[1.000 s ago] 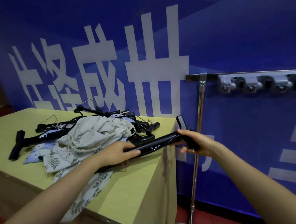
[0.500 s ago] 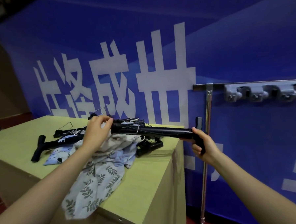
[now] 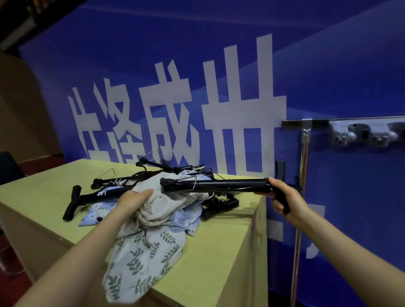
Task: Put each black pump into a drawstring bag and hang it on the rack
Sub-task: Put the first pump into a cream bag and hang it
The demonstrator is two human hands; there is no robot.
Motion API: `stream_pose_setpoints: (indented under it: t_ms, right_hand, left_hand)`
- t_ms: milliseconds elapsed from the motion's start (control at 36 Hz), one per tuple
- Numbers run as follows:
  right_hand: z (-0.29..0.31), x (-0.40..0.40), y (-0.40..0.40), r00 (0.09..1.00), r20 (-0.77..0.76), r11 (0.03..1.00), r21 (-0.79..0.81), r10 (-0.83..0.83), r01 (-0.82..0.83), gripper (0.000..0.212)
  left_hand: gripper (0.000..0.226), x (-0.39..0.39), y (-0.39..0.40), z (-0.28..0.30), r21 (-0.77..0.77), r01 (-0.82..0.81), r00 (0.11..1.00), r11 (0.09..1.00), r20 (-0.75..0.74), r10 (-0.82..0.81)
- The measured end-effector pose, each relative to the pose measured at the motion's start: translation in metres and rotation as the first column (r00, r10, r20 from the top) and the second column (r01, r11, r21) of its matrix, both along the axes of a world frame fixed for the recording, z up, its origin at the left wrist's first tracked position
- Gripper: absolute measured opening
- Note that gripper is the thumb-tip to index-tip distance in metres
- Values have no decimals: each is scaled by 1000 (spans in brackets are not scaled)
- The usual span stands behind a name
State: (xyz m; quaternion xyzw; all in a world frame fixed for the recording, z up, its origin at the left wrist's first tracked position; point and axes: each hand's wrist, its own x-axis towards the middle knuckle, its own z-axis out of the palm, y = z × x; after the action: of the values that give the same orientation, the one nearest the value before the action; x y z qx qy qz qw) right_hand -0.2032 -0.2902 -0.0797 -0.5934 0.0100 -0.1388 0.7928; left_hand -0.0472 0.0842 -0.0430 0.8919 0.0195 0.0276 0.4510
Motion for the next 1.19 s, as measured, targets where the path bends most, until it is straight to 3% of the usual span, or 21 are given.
stream_pose_setpoints:
  t_ms: [111, 222, 389, 444, 556, 694, 778, 861, 944, 1056, 1111, 1194]
  right_hand:
    - [-2, 10, 6, 1000, -12, 1000, -10, 26, -26, 55]
    - [-4, 18, 14, 998, -19, 998, 4, 67, -67, 51]
    - [-5, 21, 22, 996, -48, 997, 9, 78, -78, 63]
    - [-1, 20, 27, 997, -60, 998, -7, 54, -55, 55]
    - [4, 21, 44, 999, -29, 999, 20, 44, -43, 46]
    - [17, 24, 65, 1000, 3, 1000, 28, -7, 7, 61]
    - [25, 21, 75, 998, 6, 997, -30, -68, 69, 43]
    - [33, 19, 84, 994, 16, 993, -59, -105, 106, 35]
    - [42, 18, 92, 989, 50, 987, -81, -139, 142, 44]
    - [68, 15, 101, 983, 135, 978, -151, -123, 143, 51]
    - [84, 14, 102, 975, 189, 964, -217, -113, 154, 45]
    - [115, 6, 105, 950, 305, 933, -314, -74, 174, 18]
  left_hand:
    - [36, -6, 8, 3, -47, 34, 999, 998, 18, -33]
    - [23, -6, 24, 1, -92, 70, 989, 993, 137, -57]
    - [26, -17, 25, 13, 104, -54, 910, 993, 416, 5]
    - [23, -21, 22, 21, 141, -84, 886, 986, 464, 9]
    - [13, -34, -3, 39, 142, 37, 852, 989, 513, -106]
    - [15, -38, -32, 50, 290, 84, 804, 953, 546, -237]
    - [11, -46, -46, 56, 329, 86, 803, 941, 536, -261]
    - [5, -56, -60, 59, 217, 178, 818, 960, 509, -267]
    - [11, -68, -76, 67, 23, 332, 848, 943, 431, -309]
    - [22, -84, -90, 87, -142, 404, 856, 904, 406, -319]
    - [23, -90, -92, 100, -300, 452, 868, 840, 364, -338]
    - [23, -93, -91, 125, -537, 514, 857, 669, 280, -433]
